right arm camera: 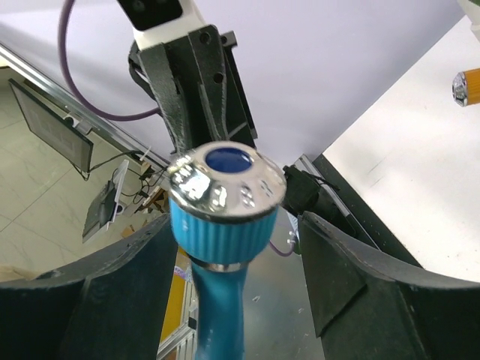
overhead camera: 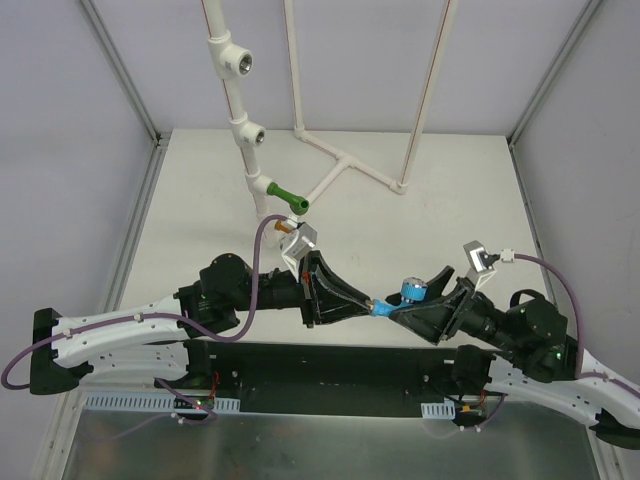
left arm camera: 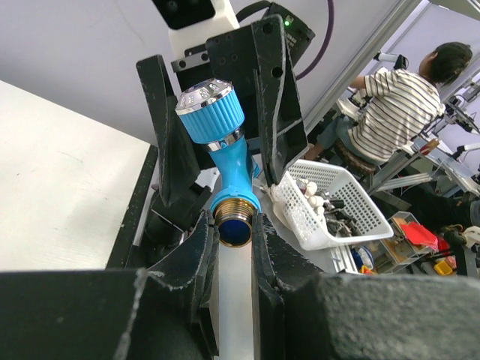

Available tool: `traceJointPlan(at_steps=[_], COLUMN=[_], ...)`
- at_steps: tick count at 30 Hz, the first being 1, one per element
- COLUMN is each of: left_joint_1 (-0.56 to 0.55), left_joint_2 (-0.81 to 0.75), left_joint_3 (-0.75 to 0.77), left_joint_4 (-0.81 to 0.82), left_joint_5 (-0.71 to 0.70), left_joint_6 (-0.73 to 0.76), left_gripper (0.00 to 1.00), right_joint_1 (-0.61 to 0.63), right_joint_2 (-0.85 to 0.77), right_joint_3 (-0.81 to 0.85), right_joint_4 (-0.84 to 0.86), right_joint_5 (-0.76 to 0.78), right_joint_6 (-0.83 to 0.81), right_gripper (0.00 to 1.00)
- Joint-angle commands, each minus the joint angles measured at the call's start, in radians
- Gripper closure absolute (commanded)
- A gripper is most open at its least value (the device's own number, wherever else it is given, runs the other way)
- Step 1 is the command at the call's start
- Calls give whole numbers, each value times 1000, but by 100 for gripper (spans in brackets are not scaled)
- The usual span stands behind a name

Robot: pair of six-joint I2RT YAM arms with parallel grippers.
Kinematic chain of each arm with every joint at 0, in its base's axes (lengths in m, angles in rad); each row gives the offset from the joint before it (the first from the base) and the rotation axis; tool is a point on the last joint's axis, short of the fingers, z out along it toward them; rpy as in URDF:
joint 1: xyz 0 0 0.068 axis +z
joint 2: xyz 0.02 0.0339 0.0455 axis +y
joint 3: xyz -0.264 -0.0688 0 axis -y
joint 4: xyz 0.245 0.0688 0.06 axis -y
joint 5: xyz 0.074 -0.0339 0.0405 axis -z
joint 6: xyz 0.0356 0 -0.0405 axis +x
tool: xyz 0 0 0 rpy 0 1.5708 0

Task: Install the water faucets
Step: Pick up the water faucet from the center of the board.

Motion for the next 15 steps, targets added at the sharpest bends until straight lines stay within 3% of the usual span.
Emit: traceJointPlan(at_steps=[1, 15], left_joint_1=[3, 3], left_joint_2=[-13, 7], left_joint_3=[17, 23], left_joint_4=[53, 73], left_joint_5=[38, 36], left_joint_6=[-14, -17], left_gripper=[100, 100], right_joint_1=[2, 4], right_joint_2=[3, 81], right_joint_3=[65, 66], right_joint_4=[29, 102], right_joint_5=[-1, -42], right_joint_6=[-30, -21], right_gripper=[29, 30])
